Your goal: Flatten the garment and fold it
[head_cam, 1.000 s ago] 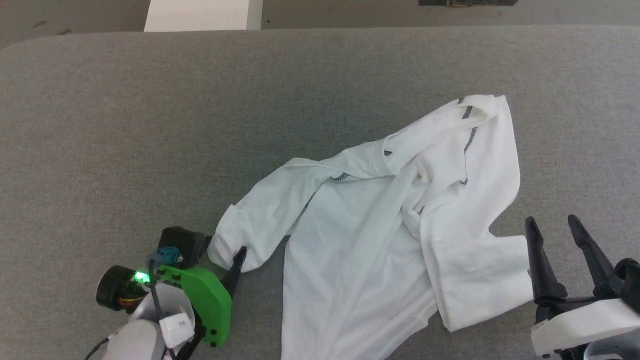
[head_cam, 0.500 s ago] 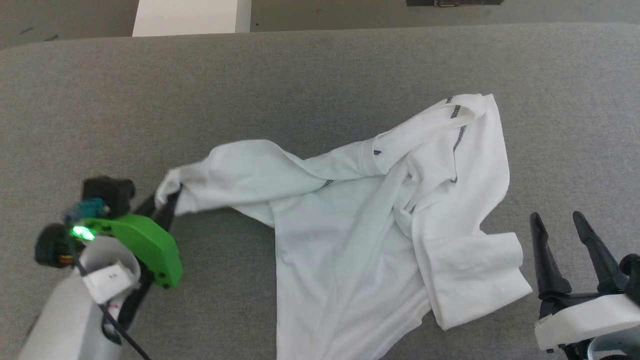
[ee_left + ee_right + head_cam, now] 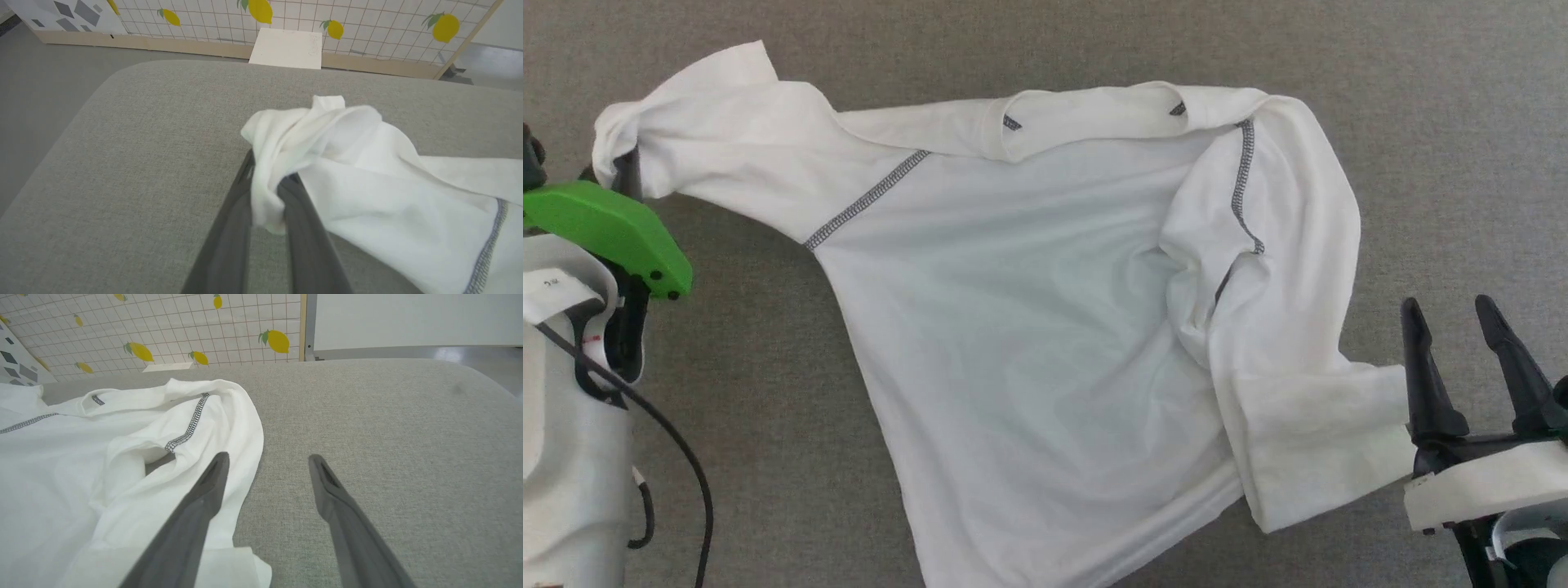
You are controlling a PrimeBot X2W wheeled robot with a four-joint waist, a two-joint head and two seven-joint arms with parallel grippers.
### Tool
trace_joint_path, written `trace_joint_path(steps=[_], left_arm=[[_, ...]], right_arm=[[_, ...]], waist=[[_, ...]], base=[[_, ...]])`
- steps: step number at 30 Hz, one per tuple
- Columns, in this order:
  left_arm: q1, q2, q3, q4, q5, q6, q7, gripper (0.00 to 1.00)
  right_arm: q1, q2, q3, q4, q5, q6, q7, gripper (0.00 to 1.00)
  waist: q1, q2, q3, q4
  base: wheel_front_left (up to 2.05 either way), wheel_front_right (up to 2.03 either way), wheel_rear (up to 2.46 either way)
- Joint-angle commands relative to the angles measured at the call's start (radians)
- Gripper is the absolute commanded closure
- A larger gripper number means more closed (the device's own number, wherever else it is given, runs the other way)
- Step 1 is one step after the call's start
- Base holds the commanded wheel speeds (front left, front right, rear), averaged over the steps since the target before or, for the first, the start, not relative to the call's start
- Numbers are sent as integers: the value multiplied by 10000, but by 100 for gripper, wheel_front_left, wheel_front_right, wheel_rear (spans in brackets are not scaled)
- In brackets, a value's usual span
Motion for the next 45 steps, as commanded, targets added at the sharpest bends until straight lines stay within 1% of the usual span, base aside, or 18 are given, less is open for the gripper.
trace_joint_path(steps=[1,4,8,12,13,15,16,19,22,25,27,29,31,34,37,40,42,45], left_arm=[[-340,-52,-37,330,98,97,-217,0],[-607,-205,-91,829,140,70,-770,0],[-578,-498,187,627,-59,-43,-2215,0],[432,-858,269,-596,-250,-304,-3401,0],[880,-918,200,-1081,-233,-424,-3666,0],[1795,-961,84,-1911,-37,-484,-4131,0],[2233,-944,19,-2258,148,-457,-4349,0],[3826,-1131,-139,-3234,725,-86,-4918,0],[5217,-1466,-347,-3867,1134,197,-5224,0],[6345,-1991,-436,-4185,1269,509,-5365,0],[6853,-2299,-552,-4194,1253,569,-5397,0],[7128,-2608,-741,-4198,1236,503,-5420,0],[6983,-2697,-850,-4185,1345,374,-5430,0],[6628,-2620,-924,-4218,1626,262,-5433,0],[6316,-2579,-1013,-4256,1849,164,-5435,0],[6010,-2667,-1097,-4294,1956,72,-5435,0],[5875,-2756,-1154,-4268,1997,21,-5436,0],[5743,-2902,-1216,-4198,2010,-56,-5436,0]], right_arm=[[-189,12,31,-9,-112,-13,42,0],[-251,12,67,54,-138,-13,56,0],[-215,12,101,135,-187,-13,83,0],[16,12,5,210,-243,-13,165,0],[113,12,16,215,-239,-13,229,0],[309,12,112,245,-208,-13,411,0],[396,12,181,264,-201,-13,515,0],[675,12,387,295,-145,-13,812,0],[925,12,401,274,-22,-13,954,0],[1175,12,352,240,43,-13,1086,0],[1269,12,277,228,29,-13,1214,0],[1154,12,40,169,-183,-13,1518,0],[665,12,-51,131,-466,-13,2086,0],[-83,-71,61,232,-757,-13,3023,0],[-783,-404,267,580,-671,-13,4169,0],[-1430,-848,341,1082,-626,-13,5143,0],[-1695,-1043,339,1462,-603,-13,5704,0],[-2019,-1240,367,1882,-582,-13,6034,0]], waist=[[0,0,365,-73],[0,0,329,-99],[0,0,-118,-83],[0,0,-825,60],[0,0,-998,113],[0,0,-1301,209],[0,0,-1422,245],[0,0,-1794,355],[0,0,-2029,477],[0,0,-2187,610],[0,0,-2247,710],[0,0,-2240,856],[0,0,-2066,965],[0,0,-1779,1050],[0,0,-1432,1161],[0,0,-1093,1330],[0,0,-906,1467],[0,0,-693,1667]], base=[[0,0,0],[0,0,0],[0,0,0],[0,0,0],[0,0,0],[0,0,0],[0,0,0],[0,0,0],[0,0,0],[0,0,0],[0,0,0],[0,0,0],[0,0,0],[0,0,0],[0,0,0],[0,0,0],[0,0,0],[0,0,0]])
